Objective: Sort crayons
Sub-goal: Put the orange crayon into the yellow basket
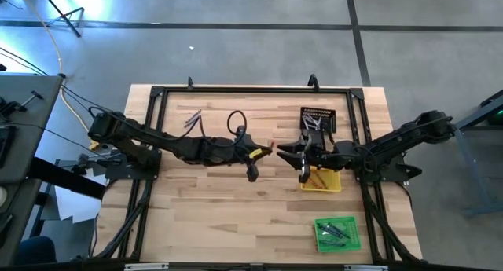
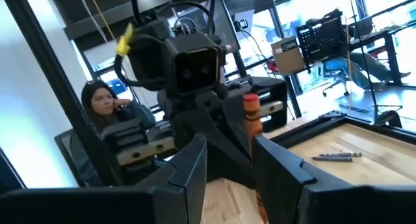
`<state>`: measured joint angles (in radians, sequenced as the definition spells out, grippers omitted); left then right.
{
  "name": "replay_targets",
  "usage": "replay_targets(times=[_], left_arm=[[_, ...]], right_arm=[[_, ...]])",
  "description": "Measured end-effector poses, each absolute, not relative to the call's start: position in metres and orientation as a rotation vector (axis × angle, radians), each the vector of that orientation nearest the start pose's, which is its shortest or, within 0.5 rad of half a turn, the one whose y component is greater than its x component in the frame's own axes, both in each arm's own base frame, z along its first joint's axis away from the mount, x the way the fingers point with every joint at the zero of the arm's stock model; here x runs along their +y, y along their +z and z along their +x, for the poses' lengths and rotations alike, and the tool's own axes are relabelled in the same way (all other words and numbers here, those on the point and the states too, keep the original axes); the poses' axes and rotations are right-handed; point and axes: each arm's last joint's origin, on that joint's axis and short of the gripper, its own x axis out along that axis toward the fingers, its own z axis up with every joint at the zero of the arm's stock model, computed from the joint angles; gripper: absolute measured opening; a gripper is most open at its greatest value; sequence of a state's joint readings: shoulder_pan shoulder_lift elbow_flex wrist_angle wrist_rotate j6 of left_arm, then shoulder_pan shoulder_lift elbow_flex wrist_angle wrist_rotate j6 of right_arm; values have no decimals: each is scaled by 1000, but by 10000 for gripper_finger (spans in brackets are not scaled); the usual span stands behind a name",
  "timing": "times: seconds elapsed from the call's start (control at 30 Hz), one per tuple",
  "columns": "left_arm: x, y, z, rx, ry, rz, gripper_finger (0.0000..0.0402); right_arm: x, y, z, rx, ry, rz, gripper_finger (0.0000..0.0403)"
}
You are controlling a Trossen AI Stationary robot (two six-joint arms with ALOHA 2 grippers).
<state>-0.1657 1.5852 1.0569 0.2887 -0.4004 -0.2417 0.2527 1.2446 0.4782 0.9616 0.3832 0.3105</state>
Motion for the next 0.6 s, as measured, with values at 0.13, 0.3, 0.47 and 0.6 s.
replay_targets(times=[0.13,0.3,0.47,0.6], left_arm=[[-51,274,354,192,247,-168,0],[-60,276,353,177,218,-157,0],[-65,278,353,158,198,-149,0],[-65,279,353,150,198,-151,0]], right_arm=[[53,249,244,-192,-100,350,117],[53,251,245,-190,-104,344,117],[53,251,245,-193,-110,345,117],[53,252,245,-199,-109,347,117]])
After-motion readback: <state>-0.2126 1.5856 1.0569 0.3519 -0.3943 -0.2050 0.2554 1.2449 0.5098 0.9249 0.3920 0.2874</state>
